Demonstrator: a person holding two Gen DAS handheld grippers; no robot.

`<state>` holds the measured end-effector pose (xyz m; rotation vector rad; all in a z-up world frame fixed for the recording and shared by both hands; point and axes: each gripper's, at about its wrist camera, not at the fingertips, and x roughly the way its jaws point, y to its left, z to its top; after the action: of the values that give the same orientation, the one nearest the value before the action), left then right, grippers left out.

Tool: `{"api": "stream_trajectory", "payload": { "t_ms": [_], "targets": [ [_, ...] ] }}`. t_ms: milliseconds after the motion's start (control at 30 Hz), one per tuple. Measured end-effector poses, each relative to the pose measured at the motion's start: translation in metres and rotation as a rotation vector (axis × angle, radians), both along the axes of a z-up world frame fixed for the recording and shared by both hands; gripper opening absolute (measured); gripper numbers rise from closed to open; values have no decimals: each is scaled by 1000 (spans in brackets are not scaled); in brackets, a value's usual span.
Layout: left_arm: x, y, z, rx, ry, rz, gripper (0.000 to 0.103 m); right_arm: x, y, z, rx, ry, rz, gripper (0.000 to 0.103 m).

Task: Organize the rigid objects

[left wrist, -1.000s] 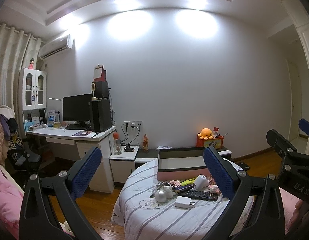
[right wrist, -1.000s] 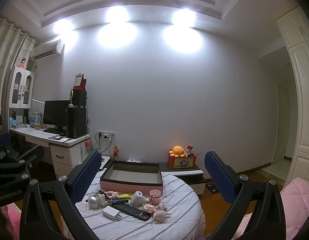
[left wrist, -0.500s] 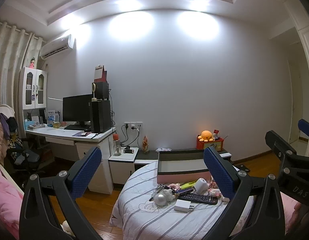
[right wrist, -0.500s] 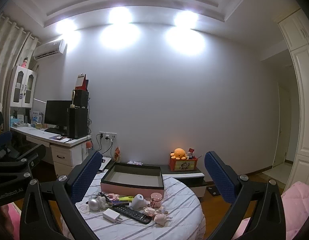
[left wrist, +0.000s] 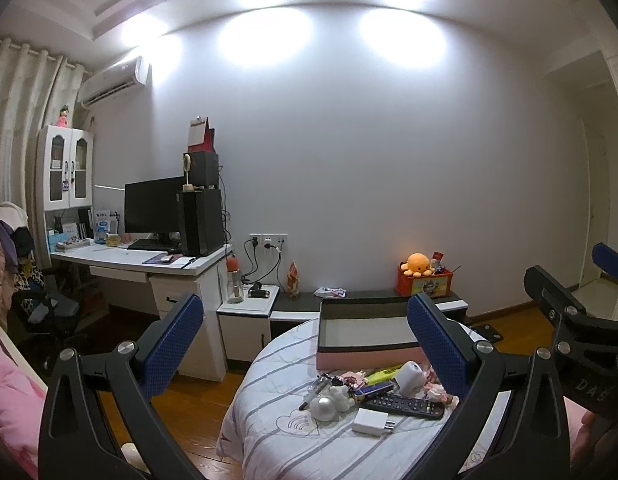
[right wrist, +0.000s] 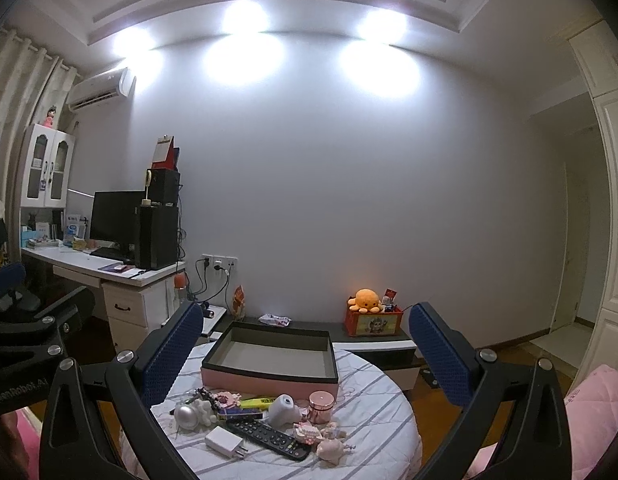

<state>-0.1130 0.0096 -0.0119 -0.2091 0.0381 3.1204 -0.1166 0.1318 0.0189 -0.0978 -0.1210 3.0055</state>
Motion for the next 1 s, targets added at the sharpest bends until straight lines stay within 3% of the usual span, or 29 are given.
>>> {"api": "stream_trajectory", "payload": {
  "t_ms": [267,400,1000],
  "targets": [
    [-35,5,-3,1,-6,-6,103,-32,12,-2,-10,-31,-25,103],
    [-60,9,-16,-21,-53,-4,103,-54,22,-13,-7,-74,-25,103],
    [-164,14,-144,-82,-414,-35,103,-140,60,-135,-57,-395,-50,103]
  ]
}}
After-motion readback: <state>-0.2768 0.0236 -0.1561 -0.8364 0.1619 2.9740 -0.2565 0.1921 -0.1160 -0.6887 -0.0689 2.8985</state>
